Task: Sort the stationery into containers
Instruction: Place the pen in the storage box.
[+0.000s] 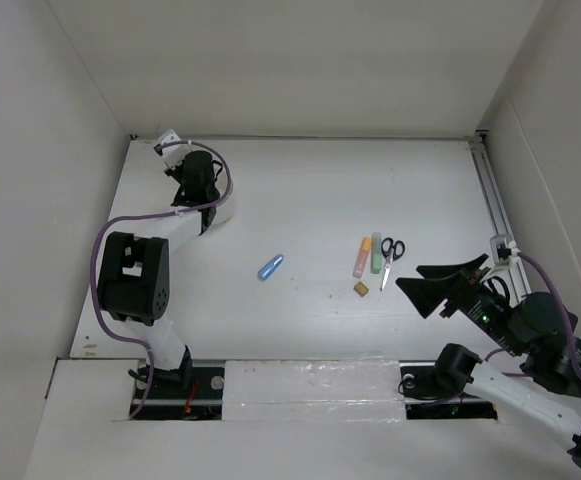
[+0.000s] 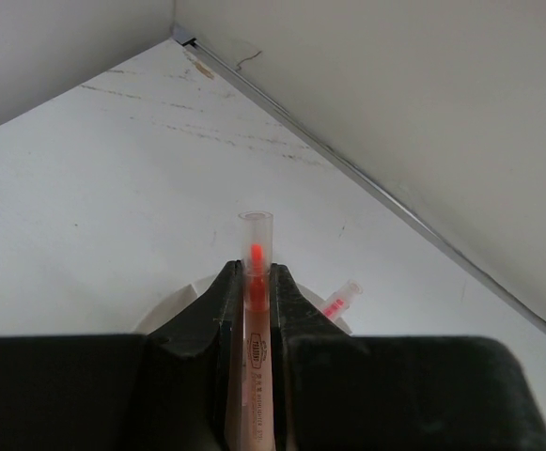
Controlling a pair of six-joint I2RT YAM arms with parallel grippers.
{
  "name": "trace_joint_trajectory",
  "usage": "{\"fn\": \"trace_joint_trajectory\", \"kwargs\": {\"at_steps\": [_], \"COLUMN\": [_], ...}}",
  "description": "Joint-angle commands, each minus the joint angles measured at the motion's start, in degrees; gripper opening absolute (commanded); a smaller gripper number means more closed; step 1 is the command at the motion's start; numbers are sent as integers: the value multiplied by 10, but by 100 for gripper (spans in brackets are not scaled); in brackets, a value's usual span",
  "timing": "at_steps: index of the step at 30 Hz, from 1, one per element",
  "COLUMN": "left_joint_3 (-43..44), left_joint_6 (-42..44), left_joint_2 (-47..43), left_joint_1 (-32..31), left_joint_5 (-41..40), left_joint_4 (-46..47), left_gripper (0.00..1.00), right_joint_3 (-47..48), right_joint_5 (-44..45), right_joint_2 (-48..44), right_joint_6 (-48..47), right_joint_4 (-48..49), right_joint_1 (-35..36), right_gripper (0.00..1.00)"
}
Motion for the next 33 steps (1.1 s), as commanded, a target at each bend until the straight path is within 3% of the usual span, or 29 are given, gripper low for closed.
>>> {"fn": "trace_joint_trajectory", "kwargs": {"at_steps": [1,4,8,27,33], "left_joint_3": [1,1,1,-16,-21], "left_joint_6": [8,13,13,18,18], "left_joint_2": [-7,-7,-7,-7,-12], "left_joint_1": [3,3,3,3,3], "left_joint_5": [-22,-22,-16,3,13], "left_joint_4": [14,8,14,25,30], "left_gripper": [0,7,10,5,20], "right_joint_3": [0,0,0,0,0], "right_joint_5": [-5,-11,-11,-5,-5], "right_joint_2": [-8,-8,-8,-8,-8], "right_joint_6": [-4,-4,-4,-4,-4], "right_joint_4": [18,18,18,18,18], "right_joint_1": [6,6,6,6,6], "right_gripper": [93,93,93,93,93]}}
